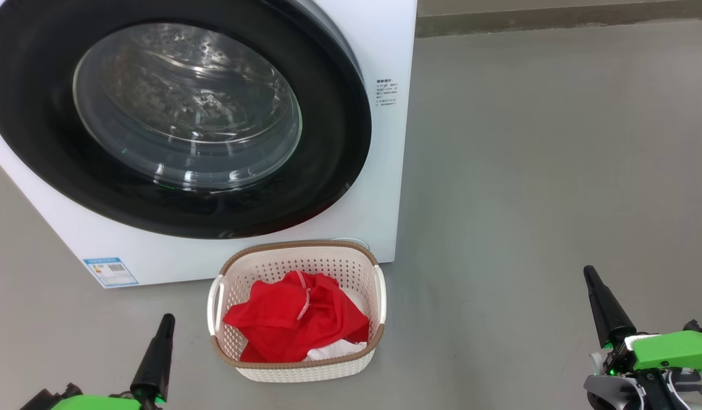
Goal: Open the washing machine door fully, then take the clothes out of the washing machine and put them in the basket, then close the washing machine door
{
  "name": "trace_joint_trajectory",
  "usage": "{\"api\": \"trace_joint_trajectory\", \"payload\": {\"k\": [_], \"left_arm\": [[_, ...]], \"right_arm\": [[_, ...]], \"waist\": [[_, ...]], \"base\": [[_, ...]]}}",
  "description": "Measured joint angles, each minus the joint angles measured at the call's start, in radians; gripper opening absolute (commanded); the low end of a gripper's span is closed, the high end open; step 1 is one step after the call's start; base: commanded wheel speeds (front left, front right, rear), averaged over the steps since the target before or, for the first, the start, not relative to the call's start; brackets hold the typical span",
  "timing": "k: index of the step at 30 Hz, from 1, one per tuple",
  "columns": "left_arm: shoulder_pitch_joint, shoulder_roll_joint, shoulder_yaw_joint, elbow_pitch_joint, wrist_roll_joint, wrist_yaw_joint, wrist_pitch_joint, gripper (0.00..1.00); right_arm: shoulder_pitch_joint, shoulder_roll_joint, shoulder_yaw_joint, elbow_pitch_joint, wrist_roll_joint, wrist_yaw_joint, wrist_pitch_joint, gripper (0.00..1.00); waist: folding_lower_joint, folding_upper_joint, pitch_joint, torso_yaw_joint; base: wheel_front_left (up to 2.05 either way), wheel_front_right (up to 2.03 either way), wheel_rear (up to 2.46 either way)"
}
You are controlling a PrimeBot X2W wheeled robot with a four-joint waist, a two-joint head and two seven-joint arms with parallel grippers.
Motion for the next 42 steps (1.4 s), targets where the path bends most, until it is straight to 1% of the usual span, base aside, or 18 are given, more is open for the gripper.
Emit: {"api": "trace_joint_trajectory", "payload": {"k": [42], "left_arm": [[0.0, 0.0, 0.0, 0.0, 0.0, 0.0, 0.0, 0.0]], "right_arm": [[0.0, 0.0, -0.001, 0.0, 0.0, -0.001, 0.0, 0.0]], "waist": [[0.0, 0.0, 0.0, 0.0]], "base": [[0.0, 0.0, 0.0]]}}
